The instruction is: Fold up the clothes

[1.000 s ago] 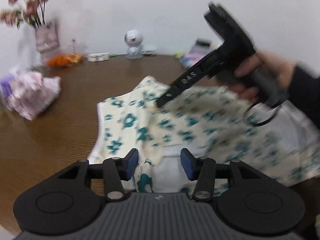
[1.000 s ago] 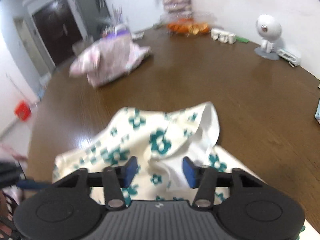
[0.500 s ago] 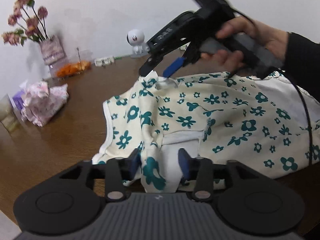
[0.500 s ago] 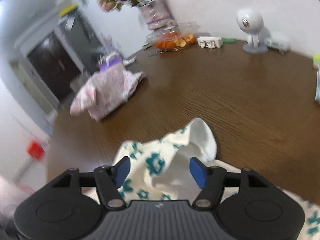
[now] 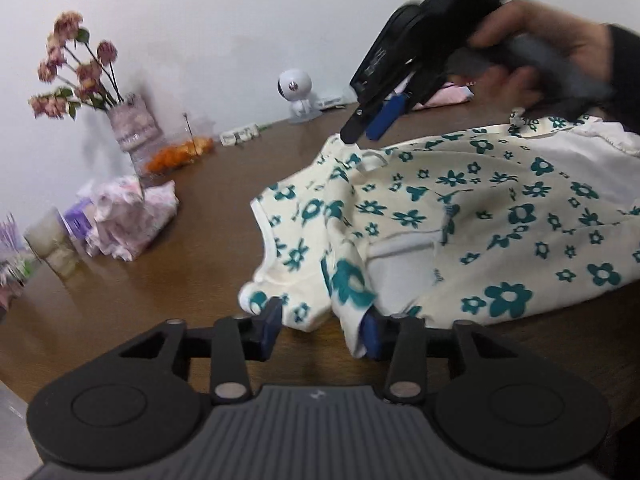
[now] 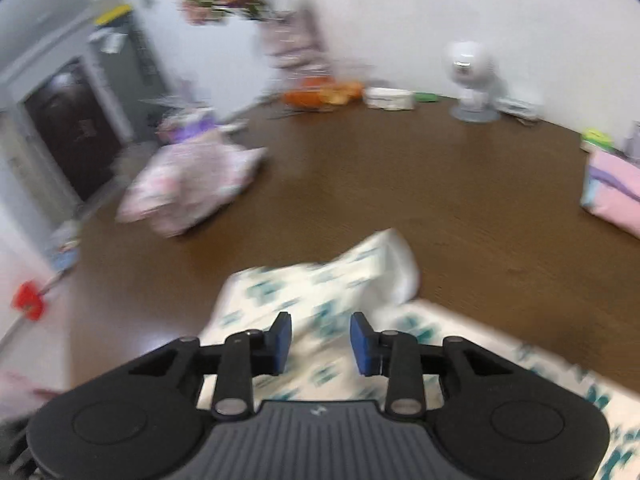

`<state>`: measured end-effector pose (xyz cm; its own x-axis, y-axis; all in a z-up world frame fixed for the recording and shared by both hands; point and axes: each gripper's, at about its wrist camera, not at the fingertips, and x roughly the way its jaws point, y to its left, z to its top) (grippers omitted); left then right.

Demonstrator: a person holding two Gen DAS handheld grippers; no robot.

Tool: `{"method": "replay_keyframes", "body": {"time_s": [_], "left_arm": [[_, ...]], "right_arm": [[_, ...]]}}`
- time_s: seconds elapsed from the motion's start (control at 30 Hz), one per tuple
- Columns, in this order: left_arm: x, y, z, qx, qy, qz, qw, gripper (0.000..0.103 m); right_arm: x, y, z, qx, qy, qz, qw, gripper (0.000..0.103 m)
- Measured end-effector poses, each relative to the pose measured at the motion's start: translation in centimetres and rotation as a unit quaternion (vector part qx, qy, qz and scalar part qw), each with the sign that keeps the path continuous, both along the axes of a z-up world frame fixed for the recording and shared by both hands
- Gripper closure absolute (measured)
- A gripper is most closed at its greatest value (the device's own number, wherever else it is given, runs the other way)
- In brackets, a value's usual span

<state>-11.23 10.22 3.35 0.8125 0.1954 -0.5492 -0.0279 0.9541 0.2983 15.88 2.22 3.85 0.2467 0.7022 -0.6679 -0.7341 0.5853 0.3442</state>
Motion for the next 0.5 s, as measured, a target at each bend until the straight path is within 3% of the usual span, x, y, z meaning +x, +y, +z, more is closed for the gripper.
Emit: {"method": "replay_keyframes", "body": {"time_s": [0.1, 0.17, 0.27, 0.33, 0.4, 0.5], "left_arm": [[0.2, 0.8, 0.4, -0.045, -0.007, 0.006, 0.9989, 0.093], [0.3, 2.2, 0.6, -0.104, -0.009, 0.017, 0.9944, 0.097], [0.5, 4.2, 0.8, -0.193, -0.01, 0.034, 0.9805, 0.098], [0.5, 5.3, 1.0, -0.24, -0.01, 0.044, 0.9696, 0.098], [0.3, 5.8, 0.9, -0.259, -0.011, 0.05, 0.9645, 0.098], [0.2, 5.5, 0.7, -0.251, -0.007, 0.049, 0.9668, 0.098]], "right_arm": [[-3.2, -1.2, -0.9, 0.053, 0.087, 0.035, 0.994, 0.073], [-4.7, -1.8, -2.1, 0.078, 0.14, 0.018, 0.987, 0.072], [-5.4, -2.8, -4.3, 0.123, 0.22, -0.031, 0.967, 0.072], [-5.6, -3.0, -5.5, 0.126, 0.252, -0.063, 0.957, 0.072], [-5.8, -3.1, -6.5, 0.125, 0.277, -0.092, 0.948, 0.072], [-6.3, -3.0, -7.3, 0.133, 0.295, -0.116, 0.939, 0.072]]}}
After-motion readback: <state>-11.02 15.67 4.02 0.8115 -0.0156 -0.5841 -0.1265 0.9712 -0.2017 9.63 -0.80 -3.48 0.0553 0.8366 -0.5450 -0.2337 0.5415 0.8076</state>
